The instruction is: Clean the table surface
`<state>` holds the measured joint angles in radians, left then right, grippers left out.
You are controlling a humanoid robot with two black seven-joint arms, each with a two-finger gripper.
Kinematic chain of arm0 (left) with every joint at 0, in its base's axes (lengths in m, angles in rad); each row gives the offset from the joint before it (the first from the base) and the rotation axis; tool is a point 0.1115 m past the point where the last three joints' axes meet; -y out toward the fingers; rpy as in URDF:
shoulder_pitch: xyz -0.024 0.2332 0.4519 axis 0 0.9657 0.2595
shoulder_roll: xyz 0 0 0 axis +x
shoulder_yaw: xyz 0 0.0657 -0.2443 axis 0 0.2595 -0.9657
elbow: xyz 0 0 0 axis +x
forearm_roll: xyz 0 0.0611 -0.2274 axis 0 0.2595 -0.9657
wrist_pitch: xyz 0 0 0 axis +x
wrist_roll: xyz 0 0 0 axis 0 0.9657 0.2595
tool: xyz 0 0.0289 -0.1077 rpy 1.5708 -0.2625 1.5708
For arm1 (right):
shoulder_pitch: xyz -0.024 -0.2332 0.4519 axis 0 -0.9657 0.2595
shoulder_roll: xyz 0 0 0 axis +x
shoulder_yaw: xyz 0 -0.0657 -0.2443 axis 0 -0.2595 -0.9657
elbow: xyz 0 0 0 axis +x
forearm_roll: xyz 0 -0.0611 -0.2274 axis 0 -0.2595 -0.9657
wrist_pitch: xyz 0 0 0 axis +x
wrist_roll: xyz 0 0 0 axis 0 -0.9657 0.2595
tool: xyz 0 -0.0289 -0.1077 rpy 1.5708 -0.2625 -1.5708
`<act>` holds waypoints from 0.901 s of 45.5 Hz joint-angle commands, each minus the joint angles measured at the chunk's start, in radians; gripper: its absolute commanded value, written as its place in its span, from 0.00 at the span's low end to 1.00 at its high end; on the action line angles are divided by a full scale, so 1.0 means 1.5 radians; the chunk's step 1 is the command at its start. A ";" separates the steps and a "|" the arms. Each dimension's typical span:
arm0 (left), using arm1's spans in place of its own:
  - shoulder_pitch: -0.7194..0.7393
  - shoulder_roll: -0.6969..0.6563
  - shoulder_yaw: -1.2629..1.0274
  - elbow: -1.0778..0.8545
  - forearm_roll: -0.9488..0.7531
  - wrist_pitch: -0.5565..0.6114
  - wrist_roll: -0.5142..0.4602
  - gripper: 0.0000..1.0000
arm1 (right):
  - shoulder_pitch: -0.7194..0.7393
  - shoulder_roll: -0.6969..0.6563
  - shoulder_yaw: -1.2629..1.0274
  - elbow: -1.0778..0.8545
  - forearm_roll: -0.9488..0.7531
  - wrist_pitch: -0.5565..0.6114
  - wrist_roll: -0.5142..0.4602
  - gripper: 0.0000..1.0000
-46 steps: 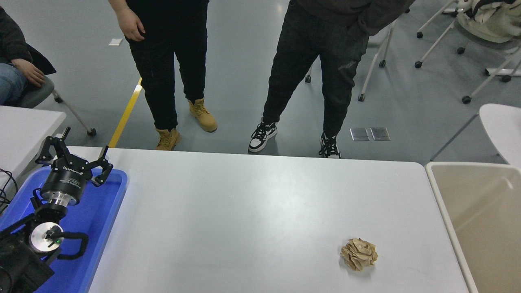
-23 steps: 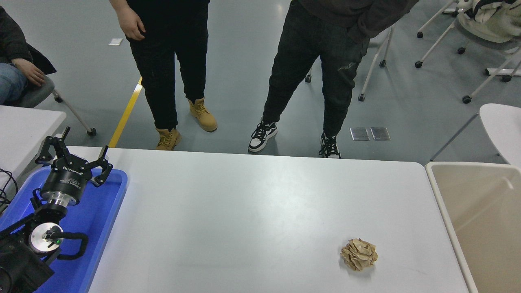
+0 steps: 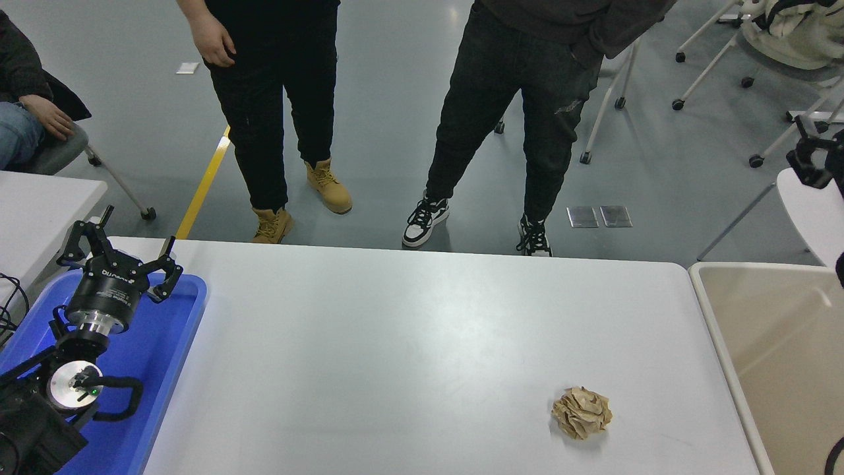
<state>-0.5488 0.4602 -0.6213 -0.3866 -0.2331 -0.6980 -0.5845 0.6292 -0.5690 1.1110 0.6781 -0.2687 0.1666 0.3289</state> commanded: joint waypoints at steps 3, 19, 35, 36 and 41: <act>0.000 0.000 0.000 0.000 0.000 0.000 0.000 1.00 | -0.042 0.036 0.032 0.004 0.000 0.002 0.003 0.99; 0.000 0.000 0.000 0.000 0.000 0.000 0.000 1.00 | -0.041 0.035 0.035 -0.002 0.000 0.002 0.003 0.99; 0.000 0.000 0.000 0.000 0.000 0.000 0.000 1.00 | -0.034 0.016 0.018 -0.010 -0.001 0.002 0.003 0.99; 0.000 0.000 0.000 0.000 0.000 0.000 0.000 1.00 | -0.034 0.012 0.014 -0.009 -0.001 0.002 0.003 0.99; 0.000 0.000 0.000 0.000 0.000 0.000 0.000 1.00 | -0.031 -0.022 -0.026 -0.008 -0.001 0.003 0.003 0.99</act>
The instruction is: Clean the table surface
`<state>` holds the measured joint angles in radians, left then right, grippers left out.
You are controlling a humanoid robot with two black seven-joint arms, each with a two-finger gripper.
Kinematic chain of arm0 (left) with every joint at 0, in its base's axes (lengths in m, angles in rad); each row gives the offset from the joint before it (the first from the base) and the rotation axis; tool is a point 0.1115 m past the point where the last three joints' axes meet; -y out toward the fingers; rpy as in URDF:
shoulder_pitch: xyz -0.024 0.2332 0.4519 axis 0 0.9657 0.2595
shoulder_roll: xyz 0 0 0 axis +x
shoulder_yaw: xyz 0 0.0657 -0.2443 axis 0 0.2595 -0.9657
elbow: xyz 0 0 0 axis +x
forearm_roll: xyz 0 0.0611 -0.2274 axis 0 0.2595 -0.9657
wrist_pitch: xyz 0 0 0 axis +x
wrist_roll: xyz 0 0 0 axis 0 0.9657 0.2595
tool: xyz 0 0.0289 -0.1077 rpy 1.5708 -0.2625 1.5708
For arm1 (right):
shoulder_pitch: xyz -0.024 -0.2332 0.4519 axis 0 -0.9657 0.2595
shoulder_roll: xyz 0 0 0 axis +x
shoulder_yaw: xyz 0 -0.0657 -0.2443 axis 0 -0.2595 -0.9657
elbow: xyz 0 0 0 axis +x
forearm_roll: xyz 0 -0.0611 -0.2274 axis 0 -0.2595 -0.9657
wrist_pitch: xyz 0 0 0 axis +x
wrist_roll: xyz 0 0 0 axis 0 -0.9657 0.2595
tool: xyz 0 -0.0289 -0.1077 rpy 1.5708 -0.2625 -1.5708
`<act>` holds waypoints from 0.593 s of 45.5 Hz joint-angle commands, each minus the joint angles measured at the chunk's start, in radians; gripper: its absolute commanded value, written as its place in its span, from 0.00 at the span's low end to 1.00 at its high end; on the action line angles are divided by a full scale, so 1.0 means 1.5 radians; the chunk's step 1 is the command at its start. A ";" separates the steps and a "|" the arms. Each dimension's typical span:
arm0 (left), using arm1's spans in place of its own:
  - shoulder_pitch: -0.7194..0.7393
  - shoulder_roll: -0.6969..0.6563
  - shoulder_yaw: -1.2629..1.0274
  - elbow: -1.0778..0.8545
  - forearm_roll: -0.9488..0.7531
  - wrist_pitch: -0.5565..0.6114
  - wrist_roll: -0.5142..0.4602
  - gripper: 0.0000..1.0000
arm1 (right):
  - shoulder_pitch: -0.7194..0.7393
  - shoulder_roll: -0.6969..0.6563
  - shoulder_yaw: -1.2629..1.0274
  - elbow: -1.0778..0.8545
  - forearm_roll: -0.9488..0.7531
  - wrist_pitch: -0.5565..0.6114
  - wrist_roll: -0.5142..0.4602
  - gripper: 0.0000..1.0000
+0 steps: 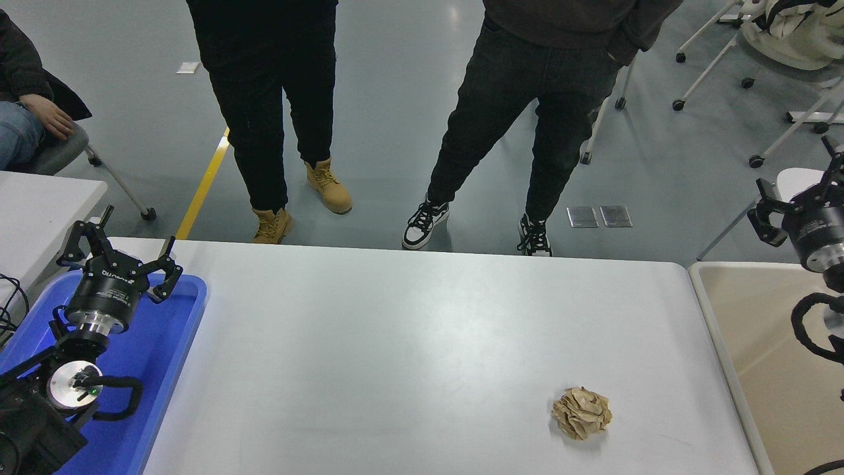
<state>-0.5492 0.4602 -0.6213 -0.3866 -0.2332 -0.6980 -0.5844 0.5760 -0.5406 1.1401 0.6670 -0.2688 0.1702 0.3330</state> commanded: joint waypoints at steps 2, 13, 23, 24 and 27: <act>0.000 0.000 0.000 0.000 0.000 0.000 0.000 1.00 | 0.008 -0.063 -0.063 -0.001 0.000 0.001 0.000 0.99; 0.000 0.000 0.000 0.000 0.000 0.000 0.000 1.00 | 0.039 -0.146 -0.164 -0.001 0.000 0.001 0.000 0.99; 0.000 0.000 0.000 0.000 0.000 0.000 0.000 1.00 | 0.085 -0.168 -0.234 -0.001 -0.003 0.000 -0.002 0.99; 0.000 0.000 0.000 0.000 0.000 0.000 0.000 1.00 | 0.094 -0.171 -0.246 -0.002 -0.010 0.001 -0.002 0.99; 0.000 0.000 0.000 0.000 0.000 0.000 0.000 1.00 | 0.117 -0.185 -0.291 -0.001 -0.019 0.006 -0.004 0.99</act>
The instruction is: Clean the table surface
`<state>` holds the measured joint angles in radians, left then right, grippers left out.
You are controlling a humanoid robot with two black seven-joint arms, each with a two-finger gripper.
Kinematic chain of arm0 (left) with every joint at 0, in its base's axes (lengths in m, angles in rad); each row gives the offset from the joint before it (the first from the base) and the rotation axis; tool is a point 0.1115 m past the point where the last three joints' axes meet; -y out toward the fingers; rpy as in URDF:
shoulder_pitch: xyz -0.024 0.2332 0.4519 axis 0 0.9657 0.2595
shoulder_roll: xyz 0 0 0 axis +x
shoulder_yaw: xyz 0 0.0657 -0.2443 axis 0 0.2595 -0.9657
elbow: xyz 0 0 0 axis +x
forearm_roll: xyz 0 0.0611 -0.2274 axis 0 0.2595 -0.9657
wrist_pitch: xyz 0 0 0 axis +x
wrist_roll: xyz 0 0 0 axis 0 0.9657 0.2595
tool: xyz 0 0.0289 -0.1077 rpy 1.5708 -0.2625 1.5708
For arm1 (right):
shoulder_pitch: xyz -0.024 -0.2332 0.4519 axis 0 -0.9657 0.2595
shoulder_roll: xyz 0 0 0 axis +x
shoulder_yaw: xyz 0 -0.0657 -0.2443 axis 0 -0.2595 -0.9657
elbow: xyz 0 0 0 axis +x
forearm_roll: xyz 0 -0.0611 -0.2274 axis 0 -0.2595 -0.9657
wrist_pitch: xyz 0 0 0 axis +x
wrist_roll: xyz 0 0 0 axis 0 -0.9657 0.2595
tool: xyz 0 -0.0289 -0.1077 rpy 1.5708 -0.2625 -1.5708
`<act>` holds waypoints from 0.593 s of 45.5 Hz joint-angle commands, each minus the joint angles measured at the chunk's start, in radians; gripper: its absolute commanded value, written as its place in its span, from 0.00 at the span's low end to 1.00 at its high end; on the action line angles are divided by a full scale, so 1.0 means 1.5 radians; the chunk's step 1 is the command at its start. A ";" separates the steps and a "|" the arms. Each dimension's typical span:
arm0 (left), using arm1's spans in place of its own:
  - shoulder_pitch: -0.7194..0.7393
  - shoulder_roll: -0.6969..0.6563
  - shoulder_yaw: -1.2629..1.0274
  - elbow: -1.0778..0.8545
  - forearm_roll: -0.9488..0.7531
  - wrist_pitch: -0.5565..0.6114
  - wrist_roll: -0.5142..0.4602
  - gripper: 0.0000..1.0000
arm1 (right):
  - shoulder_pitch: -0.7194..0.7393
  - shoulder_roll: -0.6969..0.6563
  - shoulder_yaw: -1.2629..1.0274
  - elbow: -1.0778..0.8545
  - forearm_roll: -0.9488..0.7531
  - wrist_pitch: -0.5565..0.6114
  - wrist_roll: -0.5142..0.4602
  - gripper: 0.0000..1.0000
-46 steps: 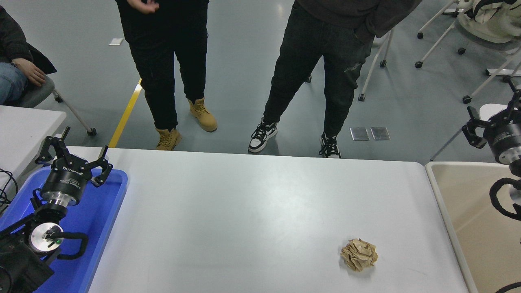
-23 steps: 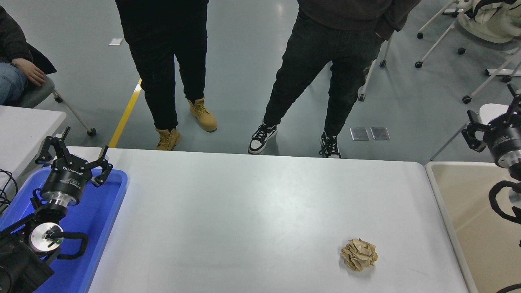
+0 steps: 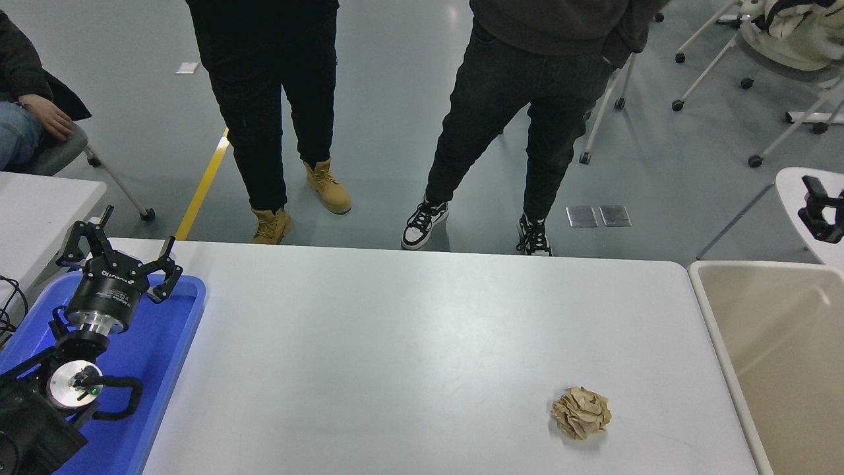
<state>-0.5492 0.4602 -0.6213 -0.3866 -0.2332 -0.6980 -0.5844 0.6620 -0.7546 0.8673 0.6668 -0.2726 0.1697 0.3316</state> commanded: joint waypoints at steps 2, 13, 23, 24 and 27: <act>0.000 0.000 0.000 0.000 0.000 0.000 0.000 1.00 | 0.074 -0.053 -0.145 0.003 -0.031 0.010 -0.004 0.99; 0.000 0.000 0.000 0.000 0.000 0.000 0.000 1.00 | 0.228 -0.094 -0.414 0.011 -0.218 0.090 -0.005 0.98; 0.000 0.000 0.000 0.000 0.000 0.000 0.000 1.00 | 0.375 -0.095 -0.662 0.012 -0.307 0.139 -0.002 0.99; 0.000 0.000 0.000 0.000 0.000 0.000 0.000 1.00 | 0.386 -0.091 -0.683 0.013 -0.314 0.141 -0.002 0.99; 0.000 0.000 0.000 0.000 0.000 0.000 0.000 1.00 | 0.418 -0.067 -0.736 0.018 -0.336 0.142 -0.001 0.99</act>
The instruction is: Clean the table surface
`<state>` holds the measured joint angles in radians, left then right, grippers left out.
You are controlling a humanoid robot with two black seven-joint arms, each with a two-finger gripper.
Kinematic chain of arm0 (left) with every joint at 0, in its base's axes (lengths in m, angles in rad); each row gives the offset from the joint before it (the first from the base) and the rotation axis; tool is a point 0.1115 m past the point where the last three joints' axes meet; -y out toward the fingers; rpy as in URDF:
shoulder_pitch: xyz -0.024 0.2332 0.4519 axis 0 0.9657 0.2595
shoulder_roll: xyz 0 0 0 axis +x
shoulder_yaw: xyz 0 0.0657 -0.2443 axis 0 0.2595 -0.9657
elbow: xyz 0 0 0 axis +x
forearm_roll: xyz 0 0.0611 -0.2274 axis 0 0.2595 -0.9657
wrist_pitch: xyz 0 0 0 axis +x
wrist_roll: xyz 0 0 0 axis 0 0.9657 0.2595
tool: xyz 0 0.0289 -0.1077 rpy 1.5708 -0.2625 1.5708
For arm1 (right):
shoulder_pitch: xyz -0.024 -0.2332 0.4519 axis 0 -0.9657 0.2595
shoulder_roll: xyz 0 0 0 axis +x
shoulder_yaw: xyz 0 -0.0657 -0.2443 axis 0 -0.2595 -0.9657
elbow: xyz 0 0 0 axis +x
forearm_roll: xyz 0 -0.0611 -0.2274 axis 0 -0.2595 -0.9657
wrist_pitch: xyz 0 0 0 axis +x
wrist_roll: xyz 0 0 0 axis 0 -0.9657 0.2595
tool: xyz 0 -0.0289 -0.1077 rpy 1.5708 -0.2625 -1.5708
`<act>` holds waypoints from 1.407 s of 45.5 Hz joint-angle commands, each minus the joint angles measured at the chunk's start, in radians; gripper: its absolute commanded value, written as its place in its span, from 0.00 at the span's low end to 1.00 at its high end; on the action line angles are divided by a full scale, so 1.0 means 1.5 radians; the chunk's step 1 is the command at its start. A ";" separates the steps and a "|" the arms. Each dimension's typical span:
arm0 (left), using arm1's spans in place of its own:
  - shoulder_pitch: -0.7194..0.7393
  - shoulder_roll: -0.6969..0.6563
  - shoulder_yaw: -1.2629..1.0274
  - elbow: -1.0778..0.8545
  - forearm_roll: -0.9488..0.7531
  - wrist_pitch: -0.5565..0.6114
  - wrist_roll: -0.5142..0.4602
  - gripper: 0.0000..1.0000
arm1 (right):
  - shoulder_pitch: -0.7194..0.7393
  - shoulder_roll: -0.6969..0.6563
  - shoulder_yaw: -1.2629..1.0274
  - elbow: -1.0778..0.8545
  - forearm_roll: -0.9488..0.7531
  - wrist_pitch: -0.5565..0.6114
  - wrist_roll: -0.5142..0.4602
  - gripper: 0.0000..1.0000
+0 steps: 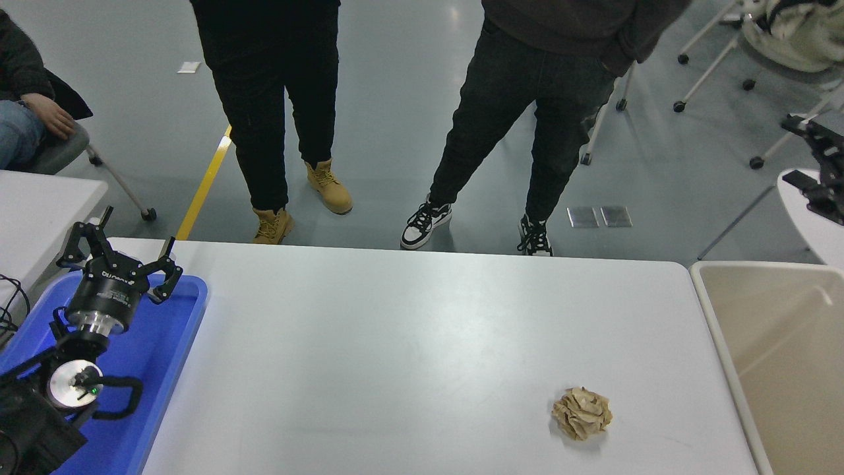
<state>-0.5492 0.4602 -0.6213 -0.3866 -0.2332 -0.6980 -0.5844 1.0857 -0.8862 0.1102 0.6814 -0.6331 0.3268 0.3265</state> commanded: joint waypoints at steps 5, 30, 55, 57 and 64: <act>0.000 0.000 0.000 0.000 0.000 0.000 0.000 1.00 | 0.167 0.056 -0.287 0.020 -0.125 0.037 0.002 0.99; 0.000 0.000 0.000 0.000 0.000 0.000 0.000 1.00 | 0.256 0.180 -0.447 0.166 -0.321 0.038 0.003 0.99; 0.000 0.000 0.000 0.000 0.000 0.000 0.000 1.00 | 0.292 0.347 -0.551 0.254 -0.427 0.038 0.003 0.99; 0.000 0.000 0.000 0.000 0.000 0.000 0.000 1.00 | 0.297 0.374 -0.570 0.251 -0.428 0.038 0.003 0.99; 0.000 0.000 0.000 0.000 0.000 0.000 0.000 1.00 | 0.303 0.413 -0.608 0.254 -0.437 0.038 0.003 0.99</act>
<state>-0.5492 0.4602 -0.6213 -0.3866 -0.2332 -0.6980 -0.5844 1.5204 -0.3811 -0.7132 1.0518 -1.2572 0.3835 0.3311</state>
